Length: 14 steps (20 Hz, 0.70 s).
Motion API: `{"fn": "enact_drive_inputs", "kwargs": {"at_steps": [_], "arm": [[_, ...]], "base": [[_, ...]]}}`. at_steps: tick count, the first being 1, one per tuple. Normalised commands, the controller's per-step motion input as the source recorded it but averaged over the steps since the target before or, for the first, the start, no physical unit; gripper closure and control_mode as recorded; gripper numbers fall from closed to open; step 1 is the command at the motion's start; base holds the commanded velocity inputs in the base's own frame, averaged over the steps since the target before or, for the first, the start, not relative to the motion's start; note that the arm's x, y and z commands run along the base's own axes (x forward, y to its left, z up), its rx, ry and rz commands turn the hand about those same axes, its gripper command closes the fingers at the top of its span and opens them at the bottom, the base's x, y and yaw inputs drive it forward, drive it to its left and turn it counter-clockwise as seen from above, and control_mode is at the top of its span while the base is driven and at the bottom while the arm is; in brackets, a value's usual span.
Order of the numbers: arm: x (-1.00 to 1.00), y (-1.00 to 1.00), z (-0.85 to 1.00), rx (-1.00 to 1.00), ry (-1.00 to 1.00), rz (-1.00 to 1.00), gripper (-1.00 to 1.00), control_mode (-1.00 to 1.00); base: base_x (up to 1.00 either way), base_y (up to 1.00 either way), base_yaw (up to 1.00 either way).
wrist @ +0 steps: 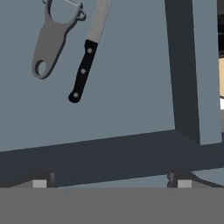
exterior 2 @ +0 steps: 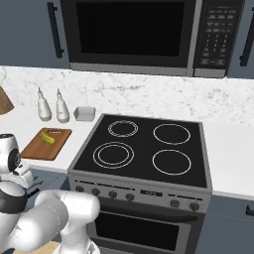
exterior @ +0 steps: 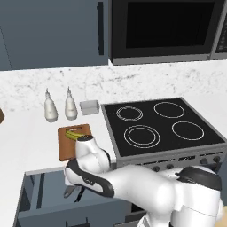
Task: Place the appropriate cutting tool for cutting the cucumber skin on the cutting board.
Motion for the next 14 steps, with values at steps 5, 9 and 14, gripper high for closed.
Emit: {"fn": "enact_drive_inputs", "kwargs": {"at_steps": [5, 9, 14], "arm": [[0.06, 0.2, -0.39, 0.0, 0.0, 0.05, -1.0, -1.0], [0.0, 0.11, -0.32, 0.0, 0.0, 0.03, -1.0, -1.0], [0.0, 0.0, -0.33, 0.0, 0.04, 0.01, -1.0, -1.0]], "base": [[0.0, 0.0, 0.0], [0.0, 0.0, 0.0], [0.0, 0.0, 0.0]]}}
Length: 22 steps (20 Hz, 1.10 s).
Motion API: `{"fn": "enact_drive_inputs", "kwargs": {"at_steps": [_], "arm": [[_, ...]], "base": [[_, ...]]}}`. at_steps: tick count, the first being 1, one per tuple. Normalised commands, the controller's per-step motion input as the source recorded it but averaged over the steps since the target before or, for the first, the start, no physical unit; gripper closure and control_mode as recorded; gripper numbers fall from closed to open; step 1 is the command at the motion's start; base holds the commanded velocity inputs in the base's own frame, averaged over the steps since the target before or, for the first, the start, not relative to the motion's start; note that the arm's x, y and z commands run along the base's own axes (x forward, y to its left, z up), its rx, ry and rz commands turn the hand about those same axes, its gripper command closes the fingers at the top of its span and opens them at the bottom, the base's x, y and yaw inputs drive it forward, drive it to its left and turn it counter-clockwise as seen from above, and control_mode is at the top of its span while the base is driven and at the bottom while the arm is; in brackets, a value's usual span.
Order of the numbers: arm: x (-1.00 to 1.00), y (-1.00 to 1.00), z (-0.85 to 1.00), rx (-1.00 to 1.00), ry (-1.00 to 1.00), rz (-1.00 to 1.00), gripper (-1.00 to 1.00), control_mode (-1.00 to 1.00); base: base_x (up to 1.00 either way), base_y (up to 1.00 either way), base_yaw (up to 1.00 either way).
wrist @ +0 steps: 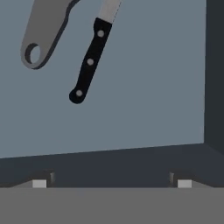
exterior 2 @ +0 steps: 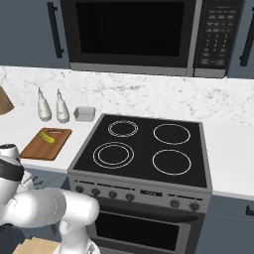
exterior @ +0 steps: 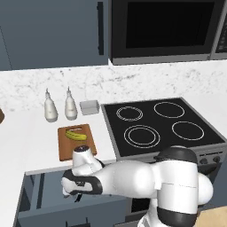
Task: Place the appropriate cutting tool for cutting the cucumber skin on the cutting board.
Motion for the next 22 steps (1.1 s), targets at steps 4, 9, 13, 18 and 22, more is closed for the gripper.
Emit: {"fn": "enact_drive_inputs", "kwargs": {"at_steps": [4, 9, 13, 18, 22], "arm": [[-0.06, 0.0, -0.24, 0.0, 0.01, 0.03, -1.0, -1.0], [-0.3, 0.07, -0.14, 0.0, 0.0, 0.04, -1.0, -1.0], [-0.44, 0.14, -0.07, 0.0, 0.01, 0.03, -1.0, -1.0], [-0.42, 0.13, -0.1, 0.0, 0.03, 0.02, -1.0, -1.0], [-0.56, 0.04, 0.0, 0.0, 0.06, 0.0, -1.0, -1.0]], "base": [[0.0, 0.0, 0.0], [0.0, 0.0, 0.0], [0.0, 0.0, 0.0], [0.0, 0.0, 0.0], [0.0, 0.0, 0.0]]}}
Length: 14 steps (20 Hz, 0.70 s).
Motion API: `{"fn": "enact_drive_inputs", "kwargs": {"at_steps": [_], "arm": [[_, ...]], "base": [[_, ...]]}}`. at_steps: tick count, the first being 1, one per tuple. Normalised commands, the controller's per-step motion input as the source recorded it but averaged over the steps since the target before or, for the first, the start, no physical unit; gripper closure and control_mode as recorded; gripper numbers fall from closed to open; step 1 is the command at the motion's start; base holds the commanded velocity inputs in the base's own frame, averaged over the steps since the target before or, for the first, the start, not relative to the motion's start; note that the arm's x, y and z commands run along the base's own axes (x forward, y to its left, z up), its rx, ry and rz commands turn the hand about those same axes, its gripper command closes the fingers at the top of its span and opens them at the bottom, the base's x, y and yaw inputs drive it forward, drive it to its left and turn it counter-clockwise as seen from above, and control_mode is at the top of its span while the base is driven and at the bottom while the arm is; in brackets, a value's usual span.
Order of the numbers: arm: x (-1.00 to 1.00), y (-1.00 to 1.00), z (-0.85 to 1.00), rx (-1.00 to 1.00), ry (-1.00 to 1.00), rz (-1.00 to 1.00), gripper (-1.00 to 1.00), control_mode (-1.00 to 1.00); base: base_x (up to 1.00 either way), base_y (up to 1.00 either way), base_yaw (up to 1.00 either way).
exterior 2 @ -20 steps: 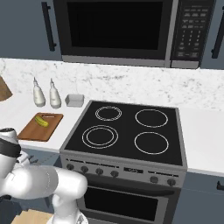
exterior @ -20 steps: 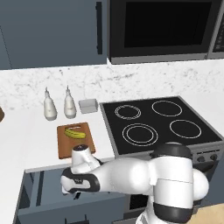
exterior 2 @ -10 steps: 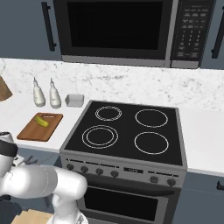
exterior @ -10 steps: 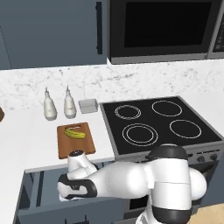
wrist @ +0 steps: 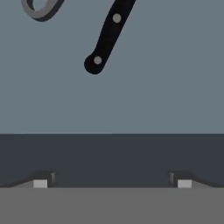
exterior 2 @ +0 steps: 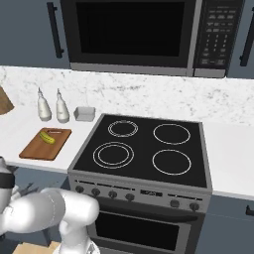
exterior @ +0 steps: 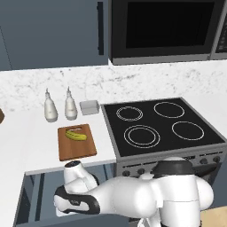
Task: Place the appropriate cutting tool for cutting the cucumber skin on the cutting board.
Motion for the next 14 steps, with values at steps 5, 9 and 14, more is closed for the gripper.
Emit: {"fn": "enact_drive_inputs", "kwargs": {"at_steps": [5, 9, 14], "arm": [[-0.68, 0.0, -0.04, 0.0, 0.07, 0.0, -1.0, -1.0], [-0.01, 0.0, 0.07, 0.0, 0.0, 0.0, -1.0, -1.0], [0.69, 0.0, 0.19, 0.0, 0.0, -0.05, -1.0, -1.0]], "base": [[0.0, 0.0, 0.0], [0.0, 0.0, 0.0], [0.0, 0.0, 0.0]]}}
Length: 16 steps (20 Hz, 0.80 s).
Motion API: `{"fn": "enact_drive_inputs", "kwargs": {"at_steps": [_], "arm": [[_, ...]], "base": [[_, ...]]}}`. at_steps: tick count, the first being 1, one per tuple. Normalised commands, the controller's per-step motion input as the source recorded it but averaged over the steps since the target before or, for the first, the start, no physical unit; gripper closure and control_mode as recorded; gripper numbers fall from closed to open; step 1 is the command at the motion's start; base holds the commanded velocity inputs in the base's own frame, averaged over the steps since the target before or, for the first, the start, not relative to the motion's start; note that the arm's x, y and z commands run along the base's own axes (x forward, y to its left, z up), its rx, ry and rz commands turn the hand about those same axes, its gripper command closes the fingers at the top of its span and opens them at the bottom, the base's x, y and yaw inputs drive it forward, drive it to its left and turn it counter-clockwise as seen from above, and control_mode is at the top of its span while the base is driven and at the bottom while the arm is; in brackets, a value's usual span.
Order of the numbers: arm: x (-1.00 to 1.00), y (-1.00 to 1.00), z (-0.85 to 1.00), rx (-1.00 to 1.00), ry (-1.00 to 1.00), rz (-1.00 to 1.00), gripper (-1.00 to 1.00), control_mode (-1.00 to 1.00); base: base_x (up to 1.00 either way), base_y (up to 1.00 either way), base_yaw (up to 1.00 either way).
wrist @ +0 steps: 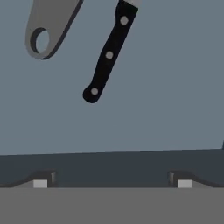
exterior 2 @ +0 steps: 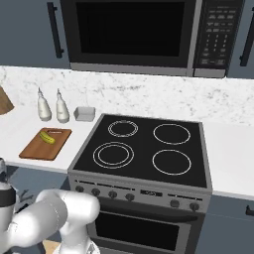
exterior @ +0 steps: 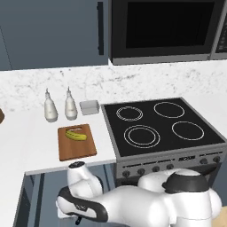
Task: Place the appropriate cutting tool for cutting the cucumber skin on the cutting board.
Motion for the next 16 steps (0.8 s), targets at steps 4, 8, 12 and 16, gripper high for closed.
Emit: {"fn": "enact_drive_inputs", "kwargs": {"at_steps": [4, 8, 12, 16], "arm": [[0.95, 0.0, 0.08, 0.0, 0.0, -0.11, -1.0, -1.0], [0.85, 0.37, 0.0, 0.0, 0.0, -0.13, -1.0, -1.0], [0.56, 0.7, 0.0, 0.0, 0.0, -0.15, -1.0, -1.0], [0.11, 0.99, -0.01, -0.02, 0.0, -0.15, -1.0, -1.0]], "base": [[0.0, 0.0, 0.0], [0.0, 0.0, 0.0], [0.0, 0.0, 0.0], [0.0, 0.0, 0.0]]}}
